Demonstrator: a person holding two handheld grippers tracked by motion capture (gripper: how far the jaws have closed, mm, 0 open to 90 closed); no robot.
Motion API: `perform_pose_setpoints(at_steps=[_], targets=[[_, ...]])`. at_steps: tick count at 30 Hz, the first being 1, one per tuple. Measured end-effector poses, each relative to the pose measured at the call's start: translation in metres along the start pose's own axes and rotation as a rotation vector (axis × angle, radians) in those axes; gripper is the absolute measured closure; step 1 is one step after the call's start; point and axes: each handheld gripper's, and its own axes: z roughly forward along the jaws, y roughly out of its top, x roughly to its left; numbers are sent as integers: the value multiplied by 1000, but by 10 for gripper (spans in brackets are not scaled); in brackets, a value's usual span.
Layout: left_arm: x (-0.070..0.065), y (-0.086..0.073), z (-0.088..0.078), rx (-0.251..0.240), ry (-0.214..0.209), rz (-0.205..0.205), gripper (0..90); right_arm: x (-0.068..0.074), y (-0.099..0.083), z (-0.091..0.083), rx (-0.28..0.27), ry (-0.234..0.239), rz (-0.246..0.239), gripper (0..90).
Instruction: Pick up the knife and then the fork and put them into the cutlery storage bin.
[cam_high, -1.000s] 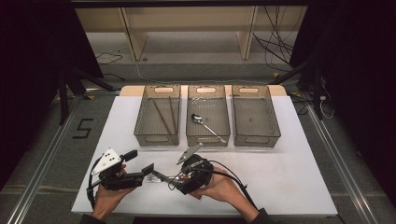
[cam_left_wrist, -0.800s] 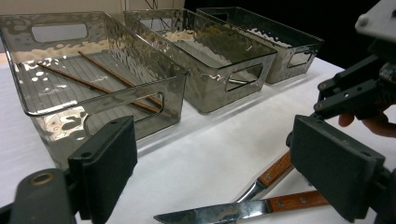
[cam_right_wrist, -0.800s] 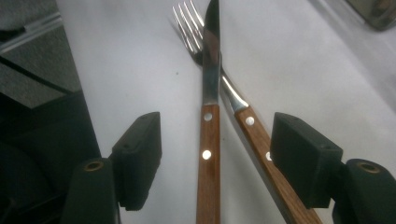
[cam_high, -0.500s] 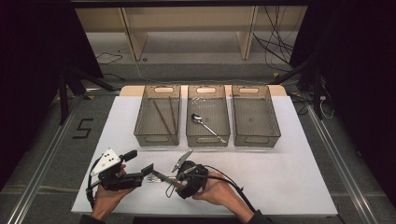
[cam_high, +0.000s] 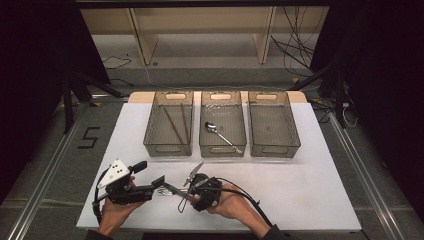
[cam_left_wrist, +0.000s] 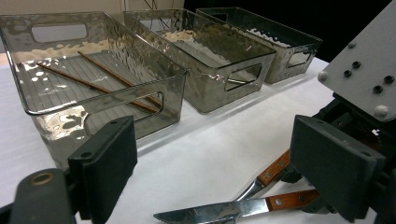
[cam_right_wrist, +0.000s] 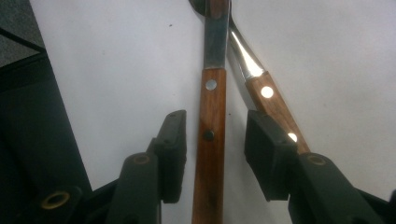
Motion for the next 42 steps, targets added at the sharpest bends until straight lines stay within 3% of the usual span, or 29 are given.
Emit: perform_pose_setpoints(at_steps=[24, 42], targets=[[-1, 0, 0, 0, -2, 3, 147, 7, 5, 7, 52, -61, -43, 758], [0, 0, -1, -10, 1, 1, 147, 1, 1, -2, 14, -11, -26, 770]])
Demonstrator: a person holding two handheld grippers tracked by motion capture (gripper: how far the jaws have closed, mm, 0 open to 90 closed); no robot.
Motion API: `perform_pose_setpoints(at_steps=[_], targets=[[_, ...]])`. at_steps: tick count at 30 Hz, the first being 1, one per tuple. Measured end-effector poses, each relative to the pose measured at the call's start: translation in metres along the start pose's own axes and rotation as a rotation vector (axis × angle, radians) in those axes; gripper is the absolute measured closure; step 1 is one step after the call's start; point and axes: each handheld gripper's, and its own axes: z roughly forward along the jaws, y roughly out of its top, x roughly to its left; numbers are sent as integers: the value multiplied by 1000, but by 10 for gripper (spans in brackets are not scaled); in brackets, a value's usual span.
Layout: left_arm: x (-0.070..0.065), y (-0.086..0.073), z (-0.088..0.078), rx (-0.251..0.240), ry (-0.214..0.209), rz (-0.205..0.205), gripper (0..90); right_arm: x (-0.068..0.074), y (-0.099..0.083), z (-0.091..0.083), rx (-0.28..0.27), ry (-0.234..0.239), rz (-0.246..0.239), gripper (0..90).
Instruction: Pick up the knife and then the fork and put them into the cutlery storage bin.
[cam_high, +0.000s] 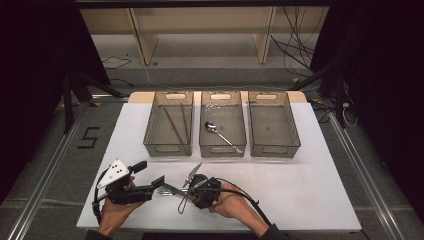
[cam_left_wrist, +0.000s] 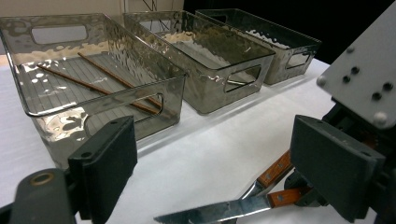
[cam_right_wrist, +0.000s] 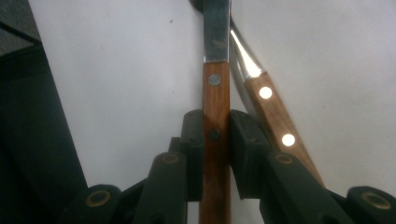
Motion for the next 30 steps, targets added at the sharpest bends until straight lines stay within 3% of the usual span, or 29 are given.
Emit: perform_pose_setpoints(at_steps=[4, 12, 23, 30], targets=[[0, 0, -1, -8, 1, 2, 148, -6, -1, -8, -38, 10, 6, 770], [1, 0, -1, -11, 0, -4, 147, -25, -7, -37, -142, 11, 75, 770], [1, 0, -1, -10, 1, -7, 148, -65, -27, -91, -309, -53, 206, 770], [1, 0, -1, -10, 1, -8, 148, -88, -43, -115, -373, -102, 287, 770]])
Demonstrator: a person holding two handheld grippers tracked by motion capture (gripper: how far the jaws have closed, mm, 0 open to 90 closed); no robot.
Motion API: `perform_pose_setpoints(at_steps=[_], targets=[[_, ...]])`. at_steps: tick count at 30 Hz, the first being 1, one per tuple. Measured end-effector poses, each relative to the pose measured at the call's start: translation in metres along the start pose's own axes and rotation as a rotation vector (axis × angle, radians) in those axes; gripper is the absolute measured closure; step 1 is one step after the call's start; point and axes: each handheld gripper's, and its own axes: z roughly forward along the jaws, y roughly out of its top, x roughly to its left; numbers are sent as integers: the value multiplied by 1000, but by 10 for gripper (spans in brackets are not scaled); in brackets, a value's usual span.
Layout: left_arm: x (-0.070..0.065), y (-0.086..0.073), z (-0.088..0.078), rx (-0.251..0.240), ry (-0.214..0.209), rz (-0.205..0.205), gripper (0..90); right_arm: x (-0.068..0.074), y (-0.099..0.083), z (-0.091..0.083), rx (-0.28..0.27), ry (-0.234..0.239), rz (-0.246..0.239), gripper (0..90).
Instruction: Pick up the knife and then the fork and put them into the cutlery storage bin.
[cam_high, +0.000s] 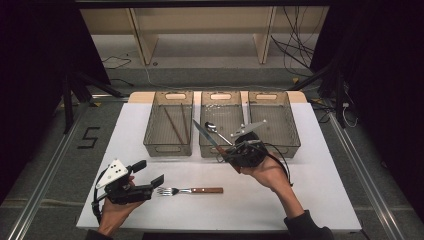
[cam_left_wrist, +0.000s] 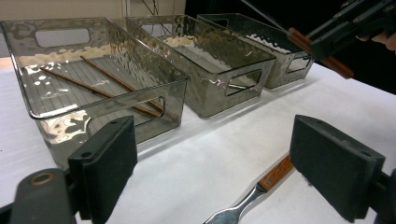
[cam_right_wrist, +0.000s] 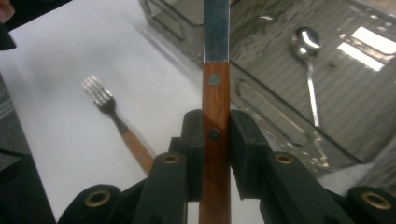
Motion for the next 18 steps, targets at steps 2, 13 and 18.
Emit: perform_pose_setpoints(at_steps=[2, 13, 18], targets=[[0, 0, 0, -1, 0, -2, 148, -6, -1, -3, -13, -11, 16, 770], [0, 0, 0, -2, 1, -4, 147, -31, -2, -14, -49, -53, 71, 770], [1, 0, 0, -4, 0, -5, 148, -44, -1, -20, -71, -80, 99, 770]])
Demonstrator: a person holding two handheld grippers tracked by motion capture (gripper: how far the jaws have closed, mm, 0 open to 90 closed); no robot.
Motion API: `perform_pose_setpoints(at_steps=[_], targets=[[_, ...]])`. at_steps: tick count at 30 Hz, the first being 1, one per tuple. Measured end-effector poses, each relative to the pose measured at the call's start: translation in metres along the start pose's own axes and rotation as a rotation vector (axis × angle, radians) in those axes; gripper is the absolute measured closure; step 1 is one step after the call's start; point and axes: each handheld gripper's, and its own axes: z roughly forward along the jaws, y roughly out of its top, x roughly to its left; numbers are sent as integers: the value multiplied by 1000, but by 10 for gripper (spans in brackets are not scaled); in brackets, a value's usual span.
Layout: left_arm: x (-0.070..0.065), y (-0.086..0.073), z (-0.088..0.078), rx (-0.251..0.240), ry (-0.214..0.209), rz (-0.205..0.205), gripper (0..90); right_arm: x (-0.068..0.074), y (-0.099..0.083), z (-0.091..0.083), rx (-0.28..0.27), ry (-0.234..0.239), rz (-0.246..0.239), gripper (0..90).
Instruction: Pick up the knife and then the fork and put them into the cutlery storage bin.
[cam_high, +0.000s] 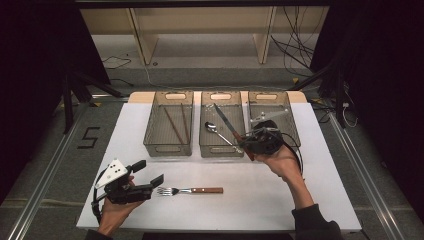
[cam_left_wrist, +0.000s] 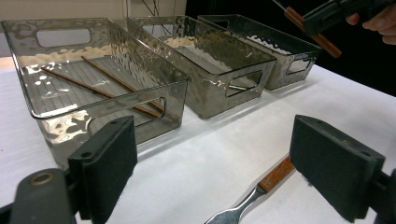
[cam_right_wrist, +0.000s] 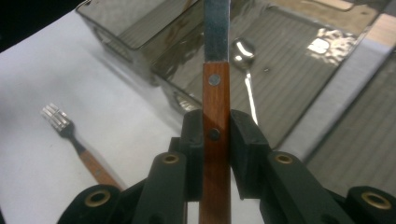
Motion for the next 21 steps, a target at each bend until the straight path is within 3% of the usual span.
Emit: perform_pose_setpoints(at_steps=[8, 21], targets=[[0, 0, 0, -2, -1, -3, 148, -28, 9, -12, -31, -63, 51, 769], [0, 0, 0, -8, 0, -7, 147, -65, 13, -9, -6, -129, 137, 769]])
